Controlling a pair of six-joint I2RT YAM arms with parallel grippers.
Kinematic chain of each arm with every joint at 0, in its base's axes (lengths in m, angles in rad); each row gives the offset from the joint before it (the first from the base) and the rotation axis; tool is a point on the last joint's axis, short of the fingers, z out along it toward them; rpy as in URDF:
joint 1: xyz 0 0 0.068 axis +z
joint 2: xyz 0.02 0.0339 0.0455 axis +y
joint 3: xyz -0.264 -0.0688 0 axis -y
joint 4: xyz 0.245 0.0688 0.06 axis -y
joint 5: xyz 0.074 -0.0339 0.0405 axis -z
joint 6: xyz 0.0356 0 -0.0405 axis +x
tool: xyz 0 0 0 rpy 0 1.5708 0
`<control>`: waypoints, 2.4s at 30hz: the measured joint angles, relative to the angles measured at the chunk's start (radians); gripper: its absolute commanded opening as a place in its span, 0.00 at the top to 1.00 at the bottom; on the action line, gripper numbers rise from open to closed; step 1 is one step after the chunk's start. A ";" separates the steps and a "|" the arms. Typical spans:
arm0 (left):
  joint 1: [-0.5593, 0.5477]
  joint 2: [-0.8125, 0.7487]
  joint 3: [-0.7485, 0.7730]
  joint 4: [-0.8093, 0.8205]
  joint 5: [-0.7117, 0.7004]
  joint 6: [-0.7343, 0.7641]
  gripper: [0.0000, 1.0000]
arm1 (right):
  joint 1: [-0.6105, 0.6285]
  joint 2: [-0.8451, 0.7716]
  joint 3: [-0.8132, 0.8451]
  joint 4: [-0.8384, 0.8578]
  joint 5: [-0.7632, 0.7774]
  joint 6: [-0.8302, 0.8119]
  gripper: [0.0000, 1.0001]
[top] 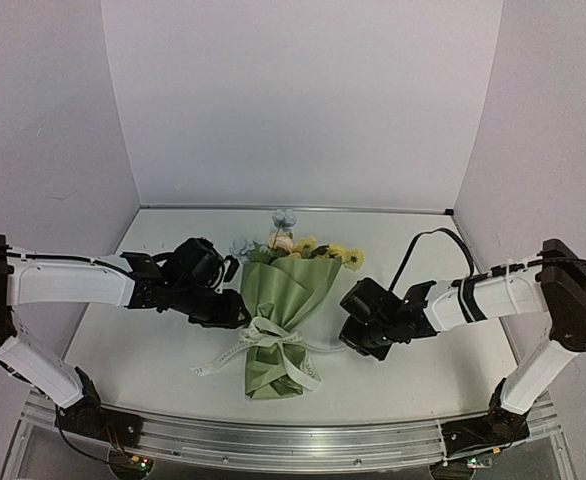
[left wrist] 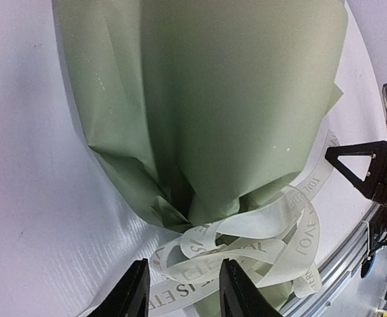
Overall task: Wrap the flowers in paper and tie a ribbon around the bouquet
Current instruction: Cross the half-tied ribbon over the folded bouquet.
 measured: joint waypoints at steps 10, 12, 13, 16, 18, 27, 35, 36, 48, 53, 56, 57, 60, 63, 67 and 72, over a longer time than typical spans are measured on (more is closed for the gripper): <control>-0.048 0.119 0.091 -0.028 -0.035 -0.011 0.63 | 0.000 0.000 0.028 0.001 -0.001 -0.017 1.00; -0.049 0.139 0.106 -0.040 -0.046 -0.014 0.64 | 0.000 0.000 0.029 0.001 0.000 -0.019 1.00; -0.049 0.146 0.112 -0.047 -0.056 -0.015 0.65 | 0.000 0.000 0.029 0.001 0.000 -0.020 1.00; -0.049 0.158 0.122 -0.061 -0.067 -0.018 0.69 | 0.000 0.000 0.033 0.000 0.000 -0.023 1.00; -0.049 0.163 0.125 -0.064 -0.071 -0.021 0.73 | 0.000 0.000 0.035 0.000 0.000 -0.026 1.00; -0.059 0.172 0.136 -0.093 -0.121 -0.030 1.00 | 0.000 0.000 0.047 -0.011 0.001 -0.045 1.00; -0.065 0.045 0.133 -0.114 -0.200 -0.046 1.00 | 0.003 0.000 0.070 -0.048 0.019 -0.089 1.00; -0.068 0.032 0.130 -0.113 -0.207 -0.048 1.00 | 0.004 0.000 0.075 -0.050 0.022 -0.095 1.00; -0.071 0.048 0.100 -0.102 -0.292 -0.106 0.97 | 0.062 0.000 0.130 -0.120 0.087 -0.164 1.00; -0.068 0.089 0.087 -0.062 -0.306 -0.129 0.91 | 0.092 0.000 0.165 -0.182 0.120 -0.190 1.00; -0.065 0.090 0.046 -0.018 -0.306 -0.145 0.89 | 0.101 0.000 0.196 -0.212 0.135 -0.209 1.00; -0.065 0.090 0.034 -0.006 -0.305 -0.150 0.88 | 0.101 0.000 0.214 -0.222 0.139 -0.217 1.00; -0.064 0.090 0.008 0.036 -0.298 -0.156 0.86 | 0.101 0.000 0.271 -0.237 0.146 -0.237 1.00; -0.063 0.090 -0.007 0.078 -0.288 -0.158 0.86 | 0.101 0.000 0.320 -0.238 0.150 -0.253 1.00; -0.063 0.091 -0.012 0.119 -0.265 -0.158 0.85 | 0.101 0.001 0.344 -0.239 0.150 -0.266 1.00; -0.063 0.093 -0.025 0.142 -0.235 -0.160 0.83 | 0.101 0.005 0.345 -0.246 0.150 -0.271 1.00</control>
